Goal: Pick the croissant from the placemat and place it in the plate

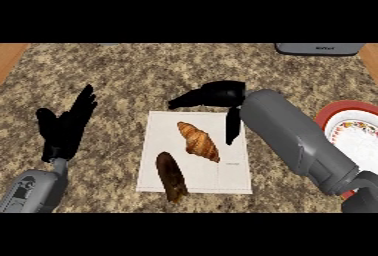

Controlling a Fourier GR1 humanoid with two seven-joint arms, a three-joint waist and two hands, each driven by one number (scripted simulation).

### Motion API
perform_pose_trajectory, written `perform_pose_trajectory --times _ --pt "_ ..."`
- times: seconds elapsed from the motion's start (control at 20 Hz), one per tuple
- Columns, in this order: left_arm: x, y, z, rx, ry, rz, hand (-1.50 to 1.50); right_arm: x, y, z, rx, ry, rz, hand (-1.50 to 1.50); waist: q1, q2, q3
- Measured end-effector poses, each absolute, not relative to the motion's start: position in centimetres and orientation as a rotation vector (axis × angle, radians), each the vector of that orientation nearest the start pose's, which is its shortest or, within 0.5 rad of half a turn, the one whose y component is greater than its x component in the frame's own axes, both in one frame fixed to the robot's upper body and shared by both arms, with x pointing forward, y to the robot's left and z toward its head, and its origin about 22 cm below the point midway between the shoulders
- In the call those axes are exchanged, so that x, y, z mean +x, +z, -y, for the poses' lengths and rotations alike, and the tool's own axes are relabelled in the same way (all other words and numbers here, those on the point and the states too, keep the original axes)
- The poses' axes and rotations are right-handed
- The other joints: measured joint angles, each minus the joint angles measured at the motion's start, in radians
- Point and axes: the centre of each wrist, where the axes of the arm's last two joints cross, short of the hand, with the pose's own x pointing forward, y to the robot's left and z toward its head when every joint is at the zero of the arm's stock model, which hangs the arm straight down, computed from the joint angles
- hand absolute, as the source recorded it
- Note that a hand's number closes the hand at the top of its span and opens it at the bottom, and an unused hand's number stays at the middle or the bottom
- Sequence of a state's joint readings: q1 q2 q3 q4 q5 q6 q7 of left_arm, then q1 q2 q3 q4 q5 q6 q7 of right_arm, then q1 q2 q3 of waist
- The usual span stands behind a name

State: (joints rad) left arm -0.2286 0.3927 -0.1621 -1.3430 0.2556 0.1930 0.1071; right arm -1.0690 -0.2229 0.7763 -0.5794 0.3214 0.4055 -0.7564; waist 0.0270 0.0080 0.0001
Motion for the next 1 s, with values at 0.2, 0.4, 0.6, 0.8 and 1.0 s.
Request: perform_pose_trajectory --times 0.2,0.4,0.6,0.8,1.0 --pt "29.3 2.4 -28.2 0.167 -0.093 1.411 0.0 42.0 7.3 9.7 0.38 1.965 1.532 -1.5 -0.005 -0.002 0.0" --pt "29.5 2.1 -27.7 0.163 -0.094 1.403 0.0 41.5 6.3 8.3 0.358 2.046 1.484 -1.5 -0.009 -0.004 0.0" --pt "29.6 2.3 -27.9 0.168 -0.094 1.404 0.0 41.4 5.9 7.8 0.349 2.093 1.44 -1.5 -0.013 -0.005 0.0" --pt "29.2 2.0 -28.5 0.161 -0.09 1.407 0.0 41.1 5.3 7.0 0.331 2.119 1.417 -1.5 -0.013 -0.005 0.0" --pt "29.1 1.7 -28.4 0.161 -0.087 1.409 0.0 40.8 4.6 6.0 0.323 2.142 1.404 -1.5 -0.012 -0.005 0.0"
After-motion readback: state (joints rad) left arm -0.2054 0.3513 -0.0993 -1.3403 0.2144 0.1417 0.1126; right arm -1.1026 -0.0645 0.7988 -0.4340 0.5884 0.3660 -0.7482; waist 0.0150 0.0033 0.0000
